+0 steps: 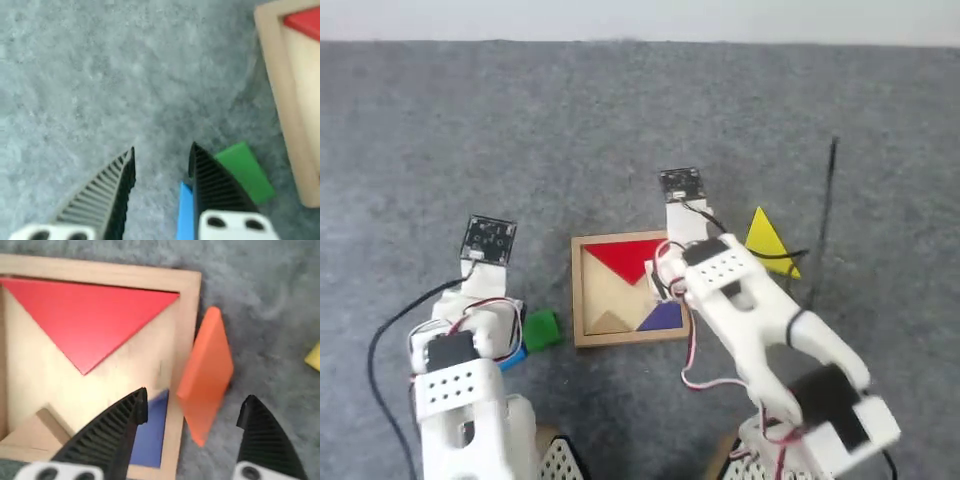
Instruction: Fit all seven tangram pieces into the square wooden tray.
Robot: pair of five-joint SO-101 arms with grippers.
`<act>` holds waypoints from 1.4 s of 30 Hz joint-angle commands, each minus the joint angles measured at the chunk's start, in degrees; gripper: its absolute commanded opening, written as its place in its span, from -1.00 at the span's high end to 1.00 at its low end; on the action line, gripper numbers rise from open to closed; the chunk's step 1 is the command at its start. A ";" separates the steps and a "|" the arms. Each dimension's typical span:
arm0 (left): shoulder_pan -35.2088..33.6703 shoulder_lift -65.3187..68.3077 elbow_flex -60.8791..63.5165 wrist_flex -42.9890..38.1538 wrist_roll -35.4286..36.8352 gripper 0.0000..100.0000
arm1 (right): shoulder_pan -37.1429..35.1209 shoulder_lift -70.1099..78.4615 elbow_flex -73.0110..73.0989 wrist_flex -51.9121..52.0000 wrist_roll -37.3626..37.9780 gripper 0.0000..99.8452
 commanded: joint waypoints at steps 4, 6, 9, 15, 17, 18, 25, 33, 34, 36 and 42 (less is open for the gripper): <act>-0.26 -1.14 -0.22 -0.88 -1.76 0.65 | -0.92 8.40 -8.53 -0.48 3.69 0.52; -0.26 -1.14 -0.22 -0.88 -1.76 0.65 | -0.92 9.36 -9.67 0.84 4.22 0.62; -0.26 -1.14 -0.13 -0.88 -1.85 0.65 | -0.92 9.27 -11.78 4.62 3.96 0.77; -0.26 -1.14 -0.13 -0.88 -1.85 0.65 | -0.84 9.27 -12.48 6.29 4.22 0.84; -0.26 -1.14 -0.13 -0.88 -1.85 0.65 | -0.40 9.27 -12.48 6.37 4.31 0.84; -0.26 -1.14 -0.13 -0.88 -1.85 0.65 | 0.04 9.27 -12.66 6.90 4.31 0.84; -0.26 -1.14 -0.13 -0.88 -1.85 0.65 | 3.12 9.27 -16.35 12.88 4.31 0.85; -0.26 -1.14 -0.13 -0.88 -1.85 0.65 | 3.12 9.19 -16.35 12.88 4.31 0.84; -0.26 -1.14 -0.13 -0.88 -1.85 0.65 | 3.12 9.19 -16.35 12.88 4.31 0.84; -0.26 -1.14 -0.13 -0.88 -1.85 0.65 | 3.12 9.19 -16.35 12.88 4.31 0.84; -0.26 -1.14 -0.13 -0.79 -1.85 0.65 | 3.12 9.27 -16.35 12.97 4.31 0.84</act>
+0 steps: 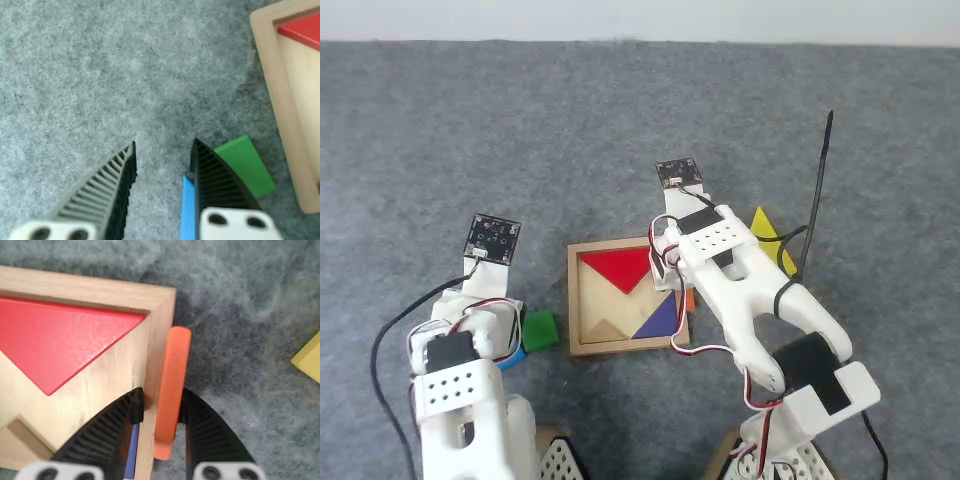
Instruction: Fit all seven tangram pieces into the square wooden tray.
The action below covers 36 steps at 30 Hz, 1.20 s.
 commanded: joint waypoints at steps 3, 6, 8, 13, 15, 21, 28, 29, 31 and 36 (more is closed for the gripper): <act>-0.26 -0.97 -0.22 -0.79 -0.44 0.65 | 0.92 -0.48 -3.34 2.15 0.70 0.84; -0.26 -0.97 -0.22 -0.79 -0.44 0.65 | 0.92 -0.48 -3.43 2.24 0.70 0.82; -0.26 -0.97 -0.22 -0.70 -0.44 0.65 | 0.92 -0.48 -3.43 2.24 0.70 0.73; -0.26 -0.97 -0.22 -0.70 -0.44 0.65 | 0.92 -0.48 -3.43 2.24 0.70 0.62; -0.26 -0.97 -0.22 -0.70 -0.44 0.65 | 0.92 -0.48 -3.43 2.24 0.70 0.68; -0.26 -0.97 -0.22 -0.70 -0.44 0.65 | 1.45 -0.48 -3.43 2.24 0.70 0.83; -0.26 -0.97 -0.22 -0.70 -0.44 0.65 | 5.93 -0.48 -3.96 2.24 3.08 0.93; -0.26 -0.97 -0.22 -0.70 -0.44 0.65 | 6.20 -0.48 -3.96 2.24 3.25 0.94; -0.26 -0.97 -0.22 -0.70 -0.44 0.65 | 6.46 -0.48 -4.04 2.24 3.43 0.97; -0.26 -0.97 -0.22 -0.70 -0.44 0.65 | 6.55 -0.66 -4.04 2.24 3.52 0.99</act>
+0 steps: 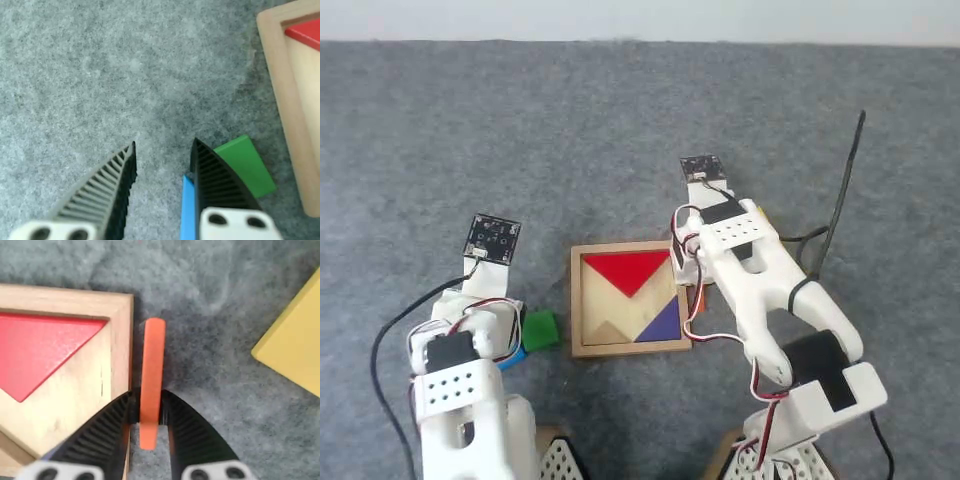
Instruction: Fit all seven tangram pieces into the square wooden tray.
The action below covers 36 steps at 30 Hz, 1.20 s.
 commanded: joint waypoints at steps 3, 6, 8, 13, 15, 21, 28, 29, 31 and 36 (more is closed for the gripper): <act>-0.26 -0.97 -0.22 -0.79 -0.44 0.65 | 1.80 -3.03 -3.78 0.40 0.88 0.99; -0.26 -0.97 -0.22 -0.88 -0.44 0.65 | 4.18 -8.31 -3.69 3.03 0.79 0.99; -0.18 -0.97 -0.22 -0.88 -0.44 0.65 | 4.44 -12.35 -2.73 4.18 0.53 0.99; -0.18 -0.97 -0.22 -0.97 -0.44 0.65 | -1.10 -22.20 3.43 3.38 -0.09 0.99; -0.18 -0.97 -0.22 -0.97 -0.44 0.65 | -4.26 -24.92 6.59 0.31 -2.37 0.99; -0.26 -0.97 -0.22 -0.97 -0.44 0.65 | -13.76 -25.10 18.81 -18.51 -6.07 0.98; -0.26 -0.97 -0.22 -0.97 -0.44 0.65 | -15.34 -21.41 20.75 -23.25 -6.86 0.98; -0.26 -0.97 -0.22 -0.97 -0.44 0.65 | -15.25 -21.05 20.75 -23.34 -6.86 0.98; -0.26 -0.97 -0.22 -0.97 -0.44 0.65 | -15.25 -20.62 20.75 -23.08 -6.86 0.98; -0.26 -0.97 -0.22 -0.88 -0.44 0.65 | -13.14 -20.18 20.92 -21.76 -6.86 0.93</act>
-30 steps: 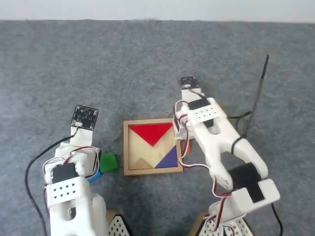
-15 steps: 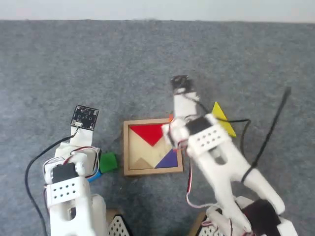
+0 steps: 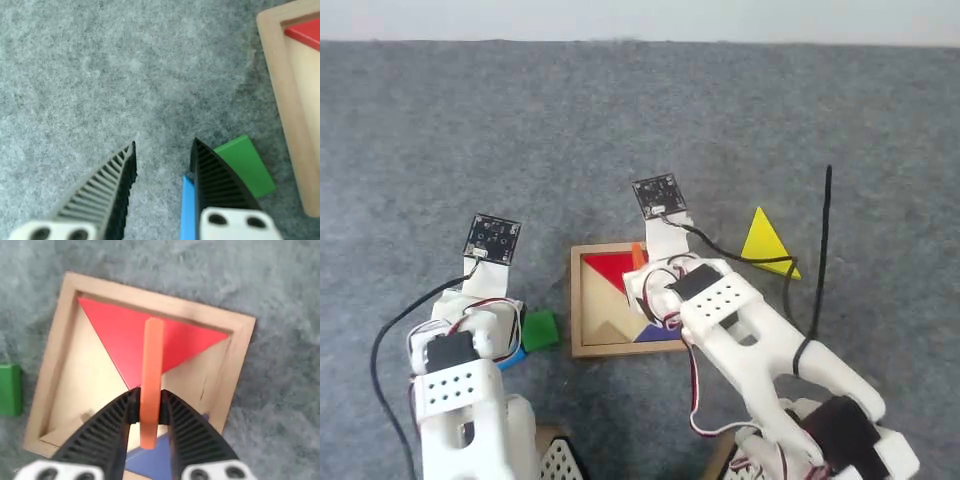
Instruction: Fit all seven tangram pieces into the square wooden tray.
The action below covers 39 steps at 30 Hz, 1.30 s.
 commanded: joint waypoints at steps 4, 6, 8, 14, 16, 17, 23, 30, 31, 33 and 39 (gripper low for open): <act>-0.26 -0.97 -0.13 -0.88 -0.44 0.65 | 3.21 -0.31 -0.18 0.48 -0.44 0.68; -0.26 -0.97 -0.13 -0.88 -0.44 0.65 | 3.03 -0.31 -0.18 0.48 -0.35 0.58; -0.26 -0.97 -0.13 -0.88 -0.44 0.65 | 3.03 -0.31 -0.18 0.48 -0.26 0.53; -0.26 -0.97 -0.13 -0.88 -0.44 0.65 | 3.47 -0.84 -0.44 0.40 -0.18 0.53; -0.26 -0.97 -0.13 -0.88 -0.44 0.65 | 4.44 -0.92 -0.53 0.31 0.62 0.53; -0.26 -0.97 -0.13 -0.88 -0.44 0.65 | 5.05 -0.92 -0.88 0.40 2.02 0.53; -0.26 -0.97 -0.13 -0.88 -0.44 0.65 | 7.43 -0.92 -5.98 8.92 6.59 0.55; -0.26 -0.97 -0.13 -0.88 -0.44 0.65 | 7.43 -0.92 -7.47 11.74 8.09 0.97; -0.26 -0.97 -0.13 -0.88 -0.44 0.65 | 7.43 -0.84 -7.47 11.74 8.09 1.00; -0.26 -0.97 -0.13 -0.88 -0.44 0.65 | 7.43 -0.22 -7.38 11.74 8.09 0.95; -0.26 -0.97 -0.13 -0.88 -0.44 0.65 | 7.43 -0.22 -3.08 5.58 7.91 0.98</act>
